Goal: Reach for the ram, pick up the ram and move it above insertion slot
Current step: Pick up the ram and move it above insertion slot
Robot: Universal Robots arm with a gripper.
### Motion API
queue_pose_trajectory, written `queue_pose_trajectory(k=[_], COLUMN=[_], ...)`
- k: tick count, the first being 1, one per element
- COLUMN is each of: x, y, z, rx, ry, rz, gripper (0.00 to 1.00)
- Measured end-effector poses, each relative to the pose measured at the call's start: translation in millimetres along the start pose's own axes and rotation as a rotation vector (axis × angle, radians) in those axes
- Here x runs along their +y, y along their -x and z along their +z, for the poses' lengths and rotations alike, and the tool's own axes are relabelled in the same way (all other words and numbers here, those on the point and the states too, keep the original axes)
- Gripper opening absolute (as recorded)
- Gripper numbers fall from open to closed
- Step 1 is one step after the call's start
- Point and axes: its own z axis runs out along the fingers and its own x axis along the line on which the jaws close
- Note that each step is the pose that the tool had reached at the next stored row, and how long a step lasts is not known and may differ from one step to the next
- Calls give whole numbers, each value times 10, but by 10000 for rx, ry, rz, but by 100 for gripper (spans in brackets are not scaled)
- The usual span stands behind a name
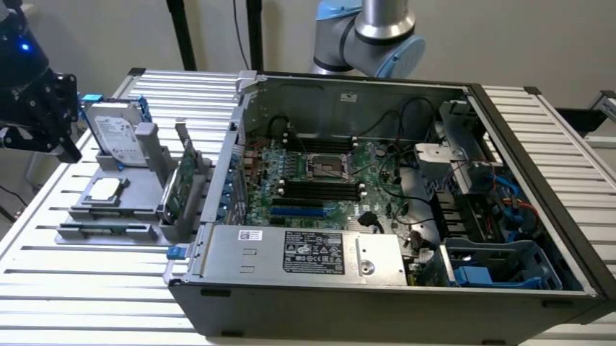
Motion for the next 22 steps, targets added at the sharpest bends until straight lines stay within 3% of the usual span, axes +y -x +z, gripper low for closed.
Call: queue_pose_trajectory(k=[7, 13, 16, 22], x=[0, 1, 1, 1], y=[-1, 0, 0, -2], z=[33, 35, 39, 114], rx=[-2, -3, -4, -3], ry=[39, 38, 36, 34], rz=[-1254, -1290, -1254, -1149], gripper=[11, 12, 30, 42])
